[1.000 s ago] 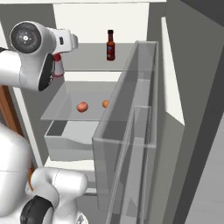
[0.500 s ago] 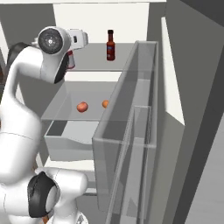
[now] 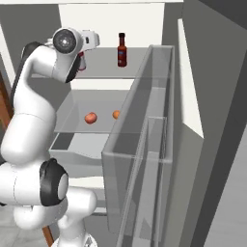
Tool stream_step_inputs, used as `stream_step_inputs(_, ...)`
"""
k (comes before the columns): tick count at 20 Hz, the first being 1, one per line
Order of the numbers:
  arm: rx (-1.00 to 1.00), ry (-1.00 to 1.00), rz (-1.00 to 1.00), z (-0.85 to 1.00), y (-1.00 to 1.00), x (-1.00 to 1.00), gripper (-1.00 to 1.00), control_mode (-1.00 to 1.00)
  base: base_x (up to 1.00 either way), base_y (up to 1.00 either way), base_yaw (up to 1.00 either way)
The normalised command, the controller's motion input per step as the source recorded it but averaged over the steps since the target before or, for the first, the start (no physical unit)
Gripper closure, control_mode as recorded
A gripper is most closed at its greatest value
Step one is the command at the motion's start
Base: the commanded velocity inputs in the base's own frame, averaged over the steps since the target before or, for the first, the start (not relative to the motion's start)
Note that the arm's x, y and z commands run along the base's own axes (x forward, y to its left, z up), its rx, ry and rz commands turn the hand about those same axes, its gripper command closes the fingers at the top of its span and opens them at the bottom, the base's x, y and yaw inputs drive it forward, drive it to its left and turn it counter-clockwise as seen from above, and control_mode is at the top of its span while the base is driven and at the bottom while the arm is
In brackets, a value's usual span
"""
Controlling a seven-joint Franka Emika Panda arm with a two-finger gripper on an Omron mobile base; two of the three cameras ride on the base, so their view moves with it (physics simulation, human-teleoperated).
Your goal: Place the ketchup and condiment bottle from the counter to the top shelf of the fridge. If the existing items in the fridge are on the top shelf, move them to other shelves.
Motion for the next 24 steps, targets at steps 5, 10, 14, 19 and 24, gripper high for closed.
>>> stream_step_inputs(5,0.0,0.04,0.0,-0.06,0.0,0.45,1.0,-1.0,0.0,0.0,0.0)
stream_step_inputs(10,0.0,0.01,0.0,-0.1,0.0,0.38,1.0,-1.0,0.0,0.0,0.0)
stream_step_inputs(14,0.0,0.02,0.0,-0.22,0.0,0.23,1.0,-1.0,0.0,0.0,0.0)
stream_step_inputs(19,0.0,0.03,0.0,-0.28,0.0,0.08,1.0,-1.0,0.0,0.0,0.0)
stream_step_inputs(24,0.0,0.01,0.0,-0.27,0.0,0.01,1.0,-1.0,0.0,0.0,0.0)
